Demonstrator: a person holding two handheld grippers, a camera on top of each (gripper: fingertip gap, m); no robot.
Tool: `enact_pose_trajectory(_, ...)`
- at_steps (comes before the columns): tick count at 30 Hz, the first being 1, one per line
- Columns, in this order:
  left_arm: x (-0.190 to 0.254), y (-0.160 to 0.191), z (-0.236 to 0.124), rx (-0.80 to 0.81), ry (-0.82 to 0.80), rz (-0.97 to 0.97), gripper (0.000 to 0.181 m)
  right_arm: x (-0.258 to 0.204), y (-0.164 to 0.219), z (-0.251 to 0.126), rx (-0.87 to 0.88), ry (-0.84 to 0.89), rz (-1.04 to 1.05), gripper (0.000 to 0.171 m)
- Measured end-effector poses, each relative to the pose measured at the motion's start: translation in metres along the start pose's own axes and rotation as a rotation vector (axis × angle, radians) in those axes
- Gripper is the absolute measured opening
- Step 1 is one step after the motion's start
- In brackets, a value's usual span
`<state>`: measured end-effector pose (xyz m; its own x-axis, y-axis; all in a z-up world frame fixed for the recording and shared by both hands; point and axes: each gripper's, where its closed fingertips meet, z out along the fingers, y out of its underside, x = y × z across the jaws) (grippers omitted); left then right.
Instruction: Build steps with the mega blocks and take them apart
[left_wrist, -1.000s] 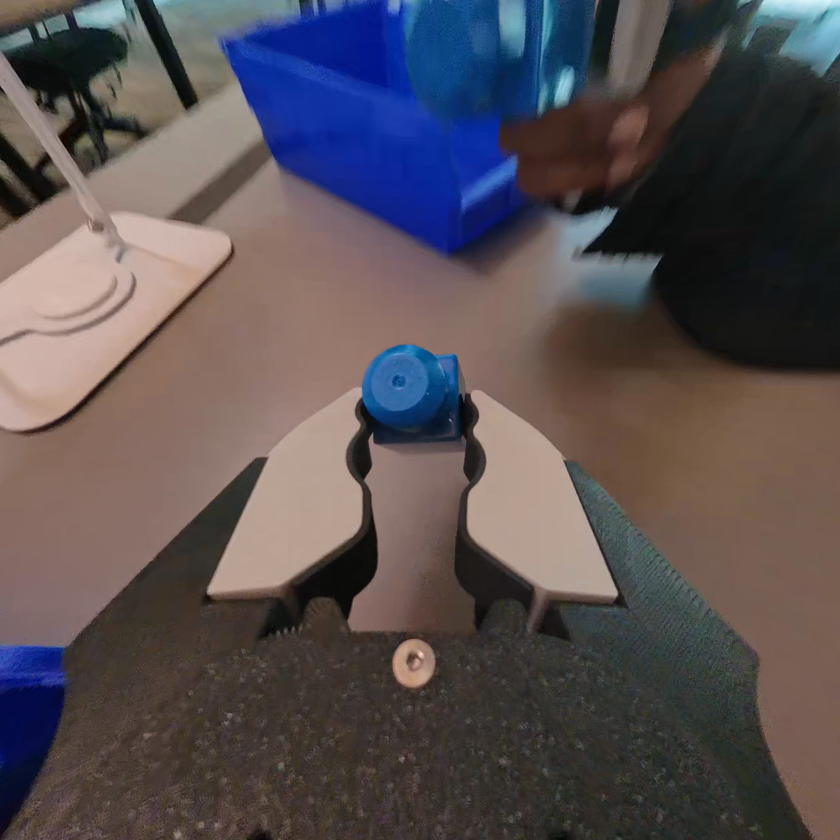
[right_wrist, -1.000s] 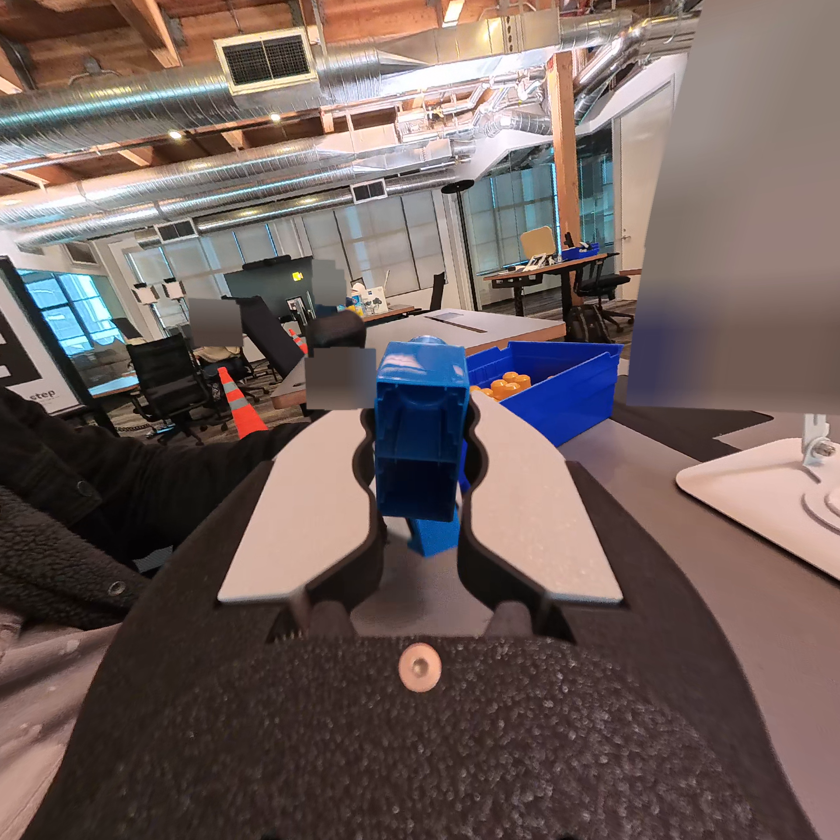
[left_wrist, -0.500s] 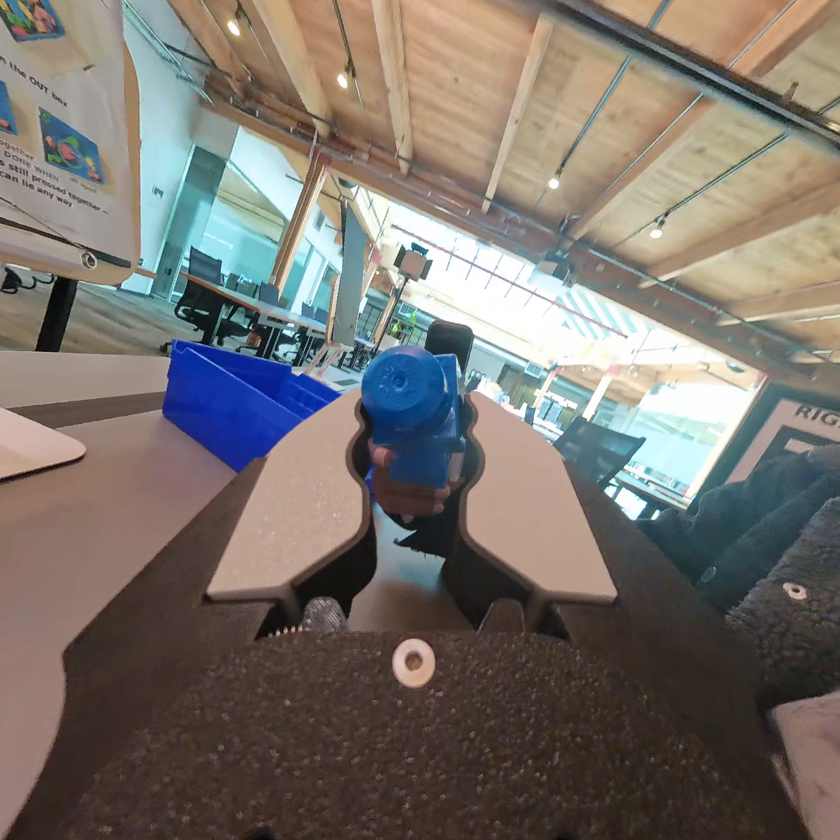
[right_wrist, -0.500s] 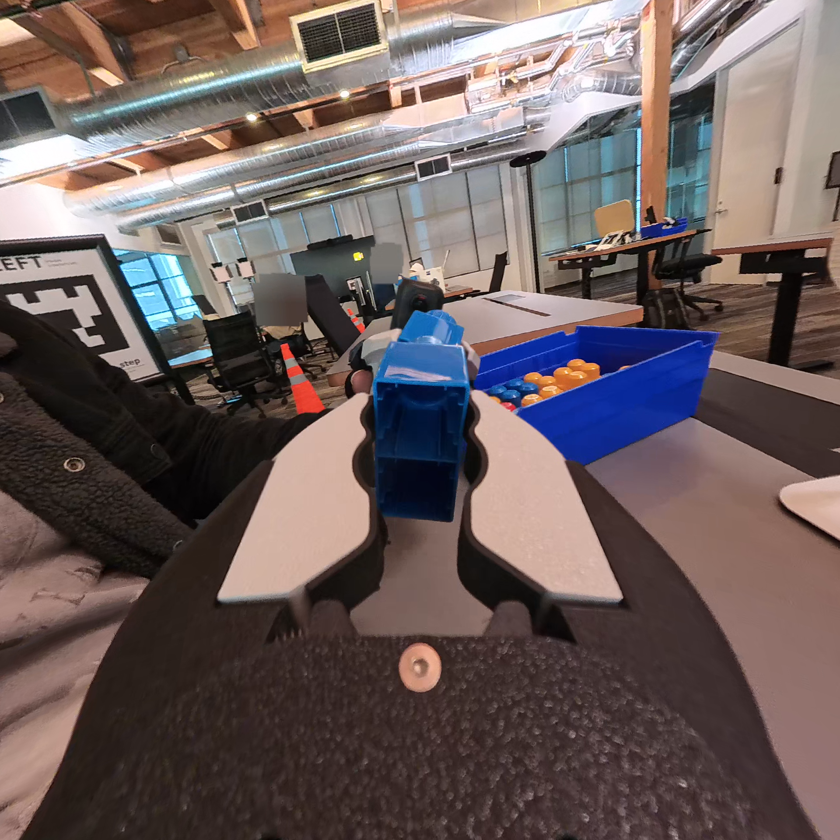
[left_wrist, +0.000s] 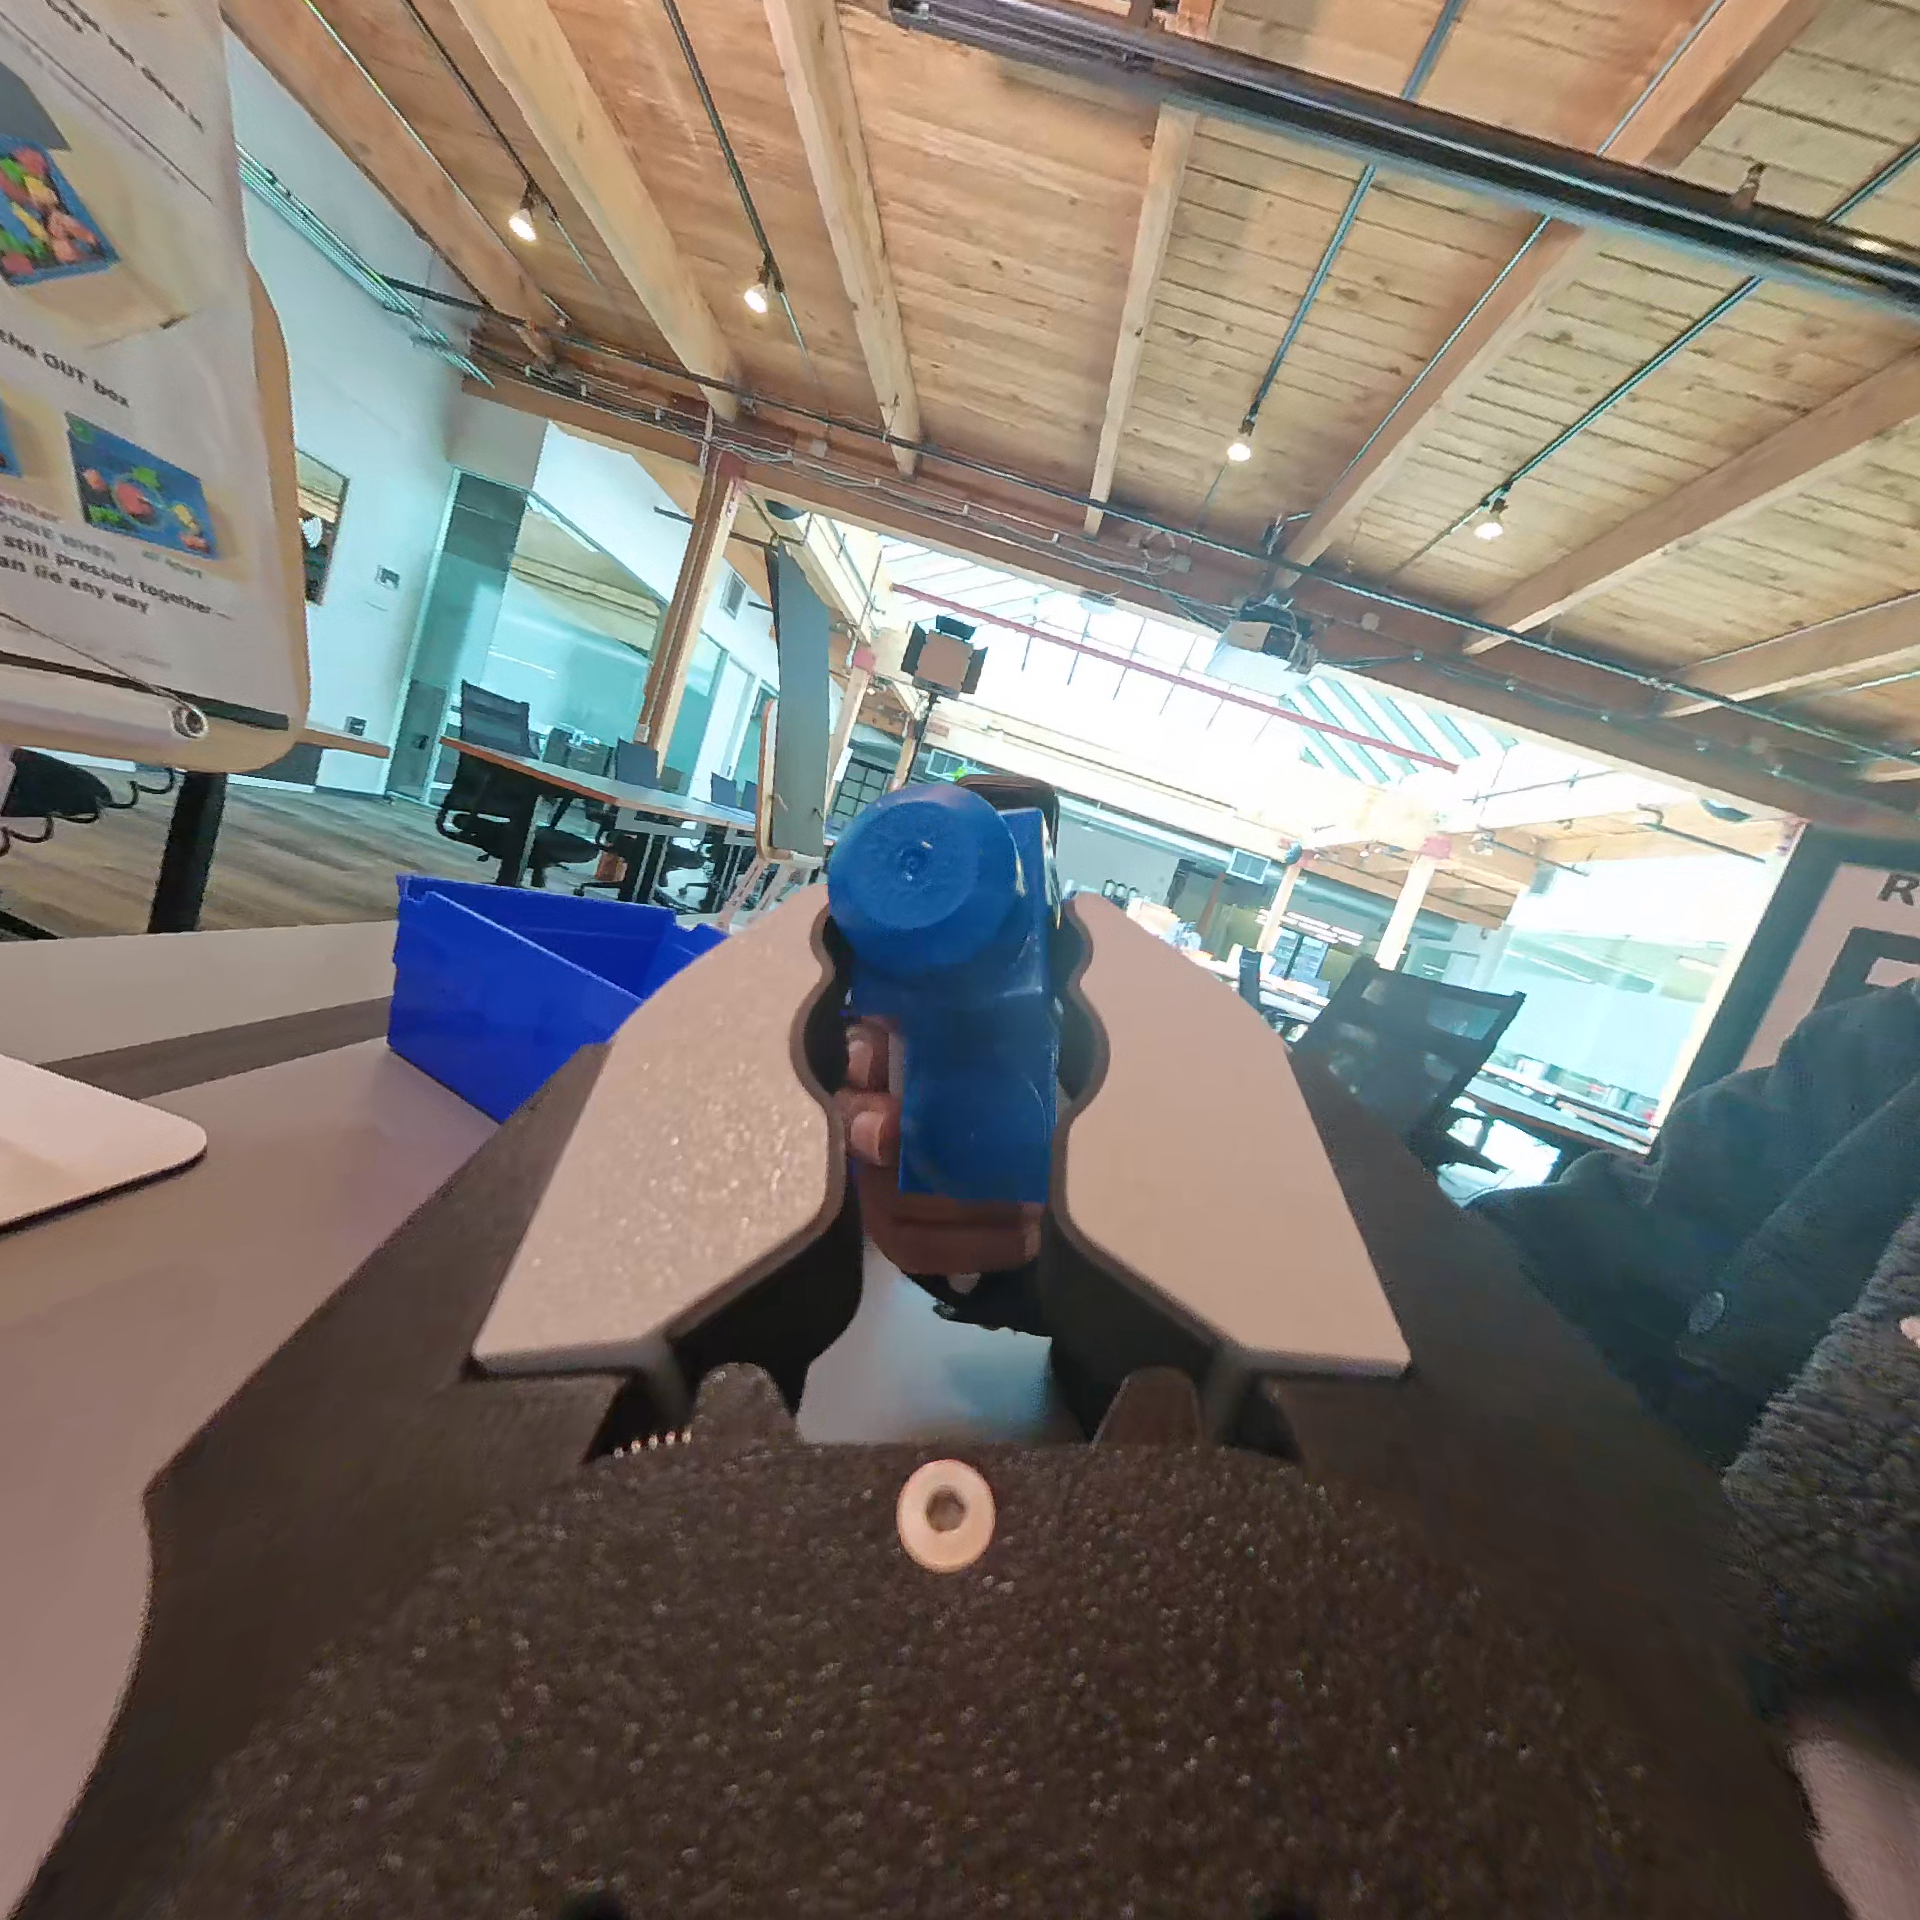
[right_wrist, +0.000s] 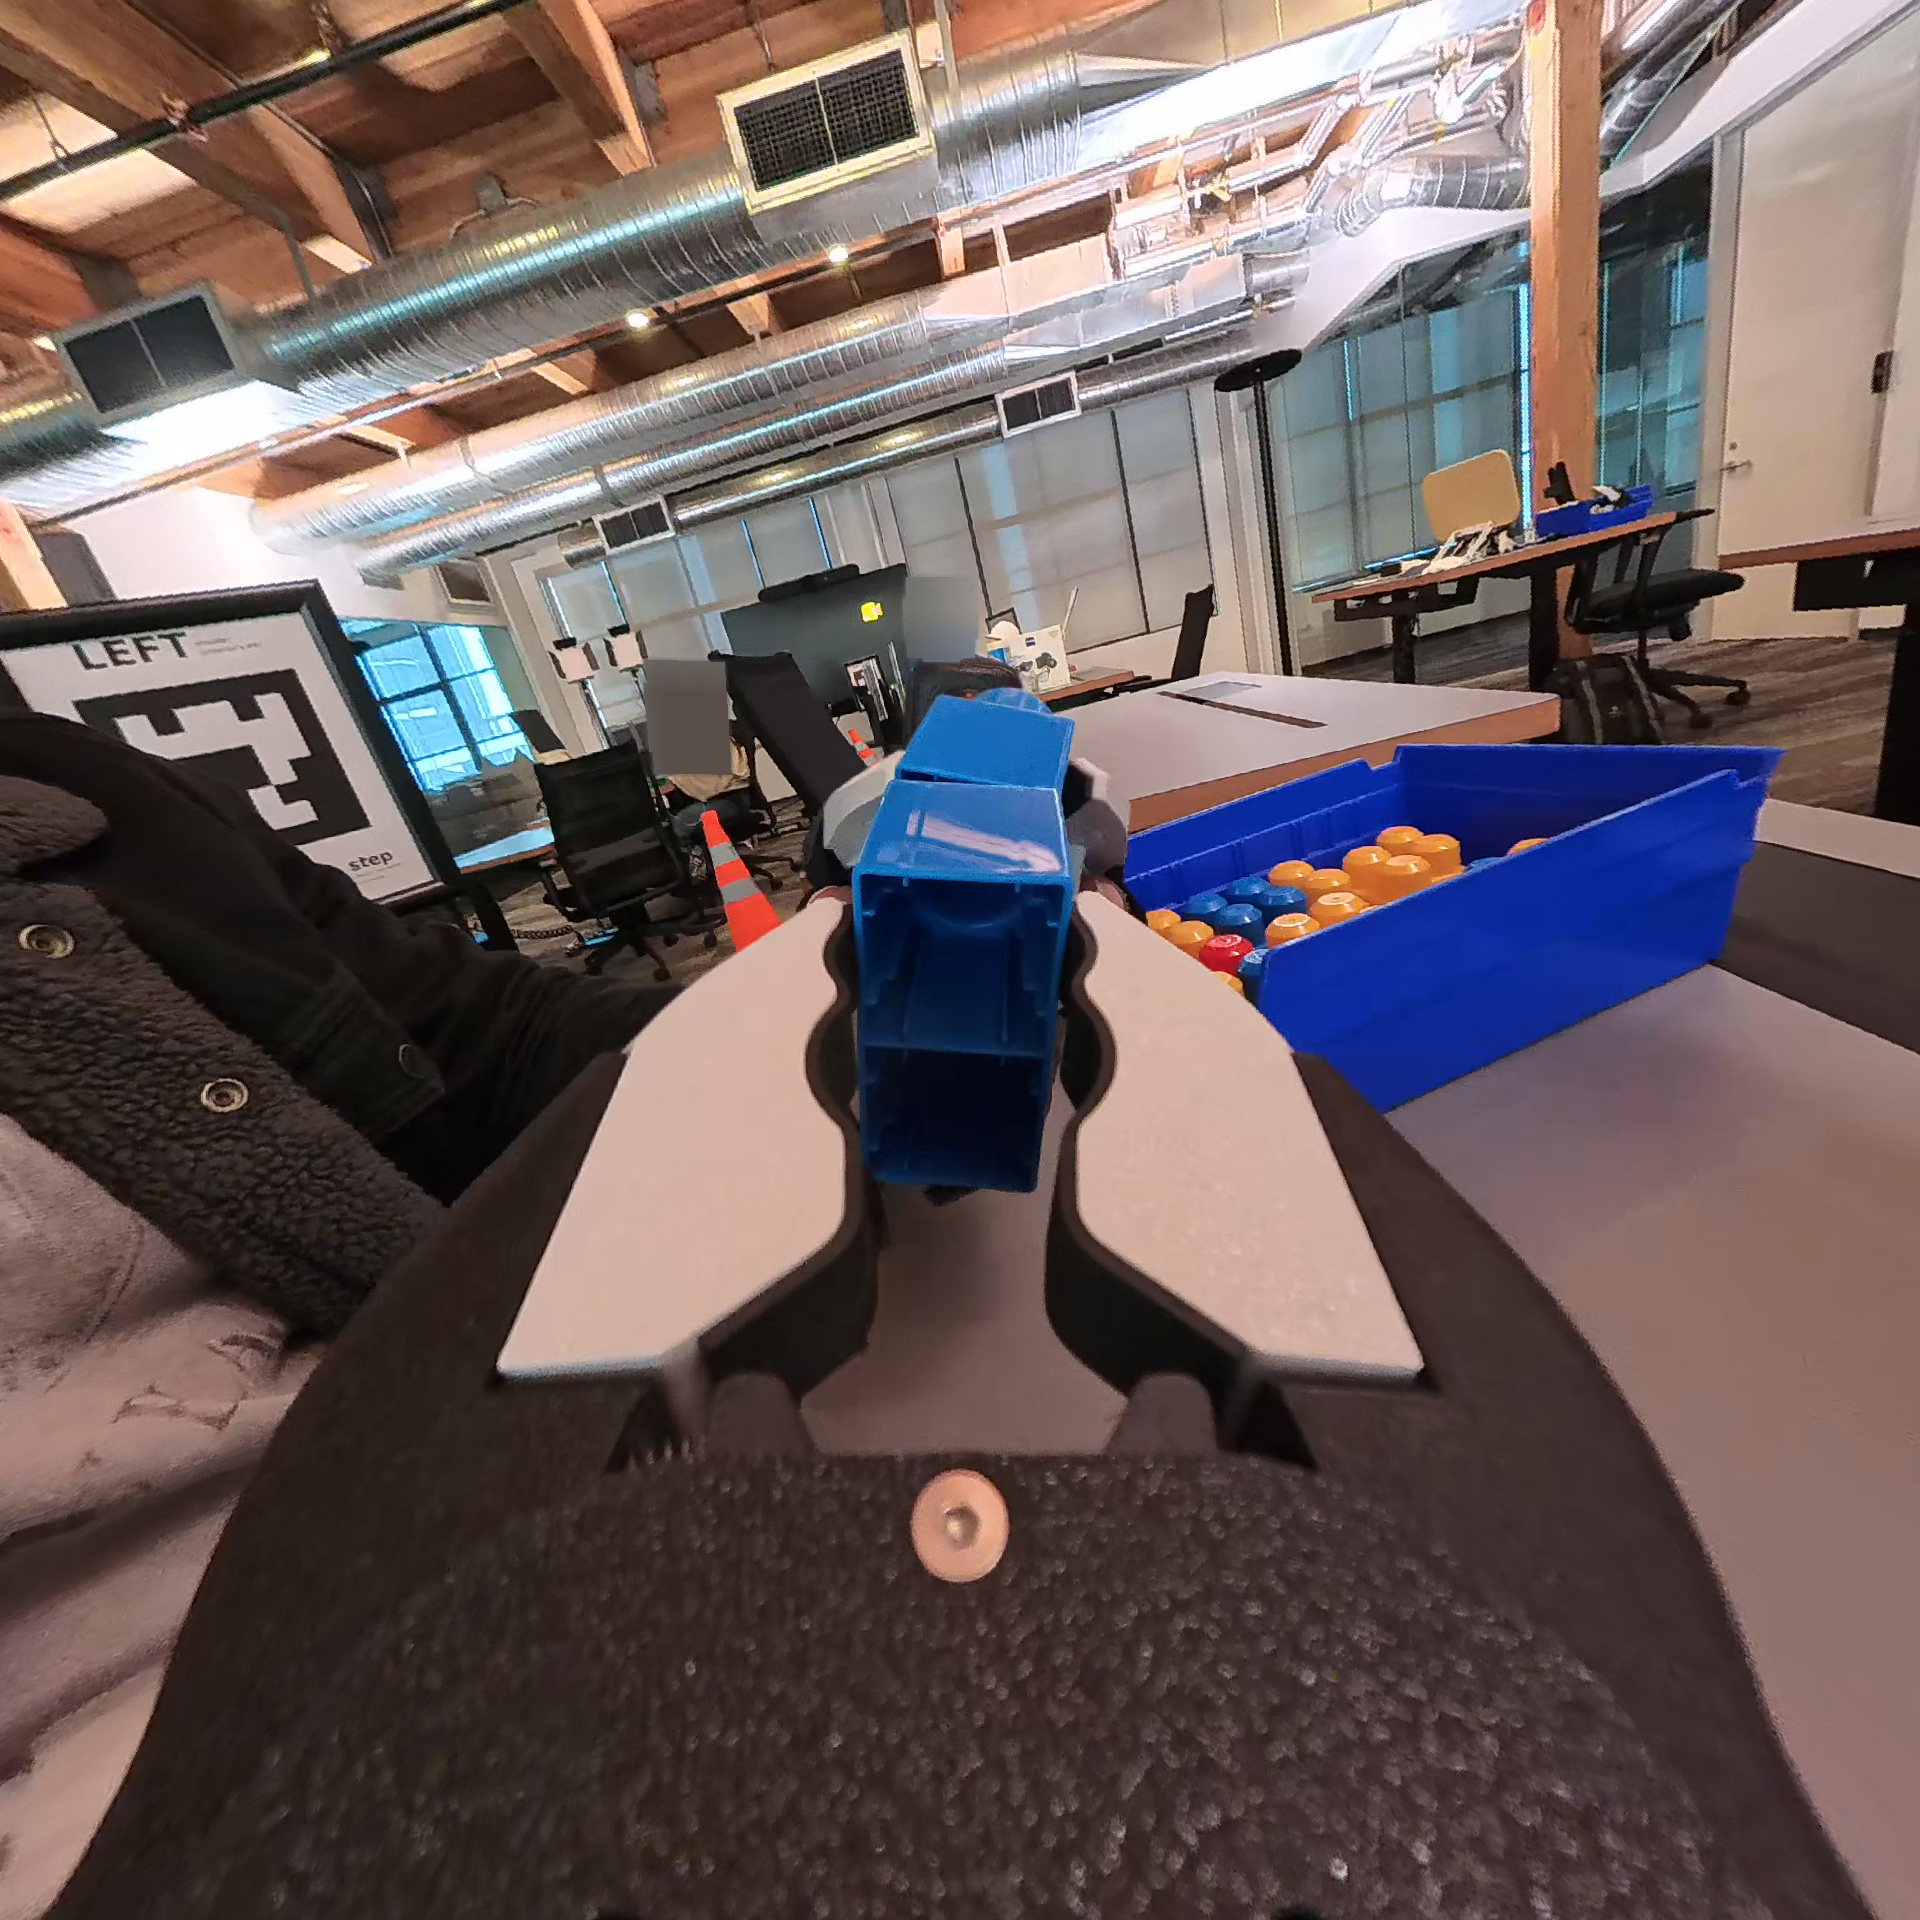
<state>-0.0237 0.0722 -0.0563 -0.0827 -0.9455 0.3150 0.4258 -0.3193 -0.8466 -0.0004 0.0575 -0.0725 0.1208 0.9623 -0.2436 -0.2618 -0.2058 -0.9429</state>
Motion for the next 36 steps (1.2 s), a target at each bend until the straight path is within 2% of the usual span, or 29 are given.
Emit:
enact_pose_trajectory(5,0.002,0.004,0.000,-0.049,-0.011,0.089,0.038,-0.001,0.005,0.003,-0.002,-0.009,0.010,0.036)
enact_pose_trajectory(10,0.003,0.004,-0.001,-0.034,-0.007,0.083,0.038,-0.001,0.006,0.005,0.030,-0.014,0.018,0.036)
enact_pose_trajectory(20,0.002,0.018,-0.006,-0.198,0.013,0.125,0.038,0.001,0.024,0.004,-0.112,0.016,-0.065,0.036)
enact_pose_trajectory(36,-0.006,0.025,-0.006,-0.224,-0.025,0.110,0.038,0.013,0.030,0.001,-0.165,0.107,-0.172,0.036)
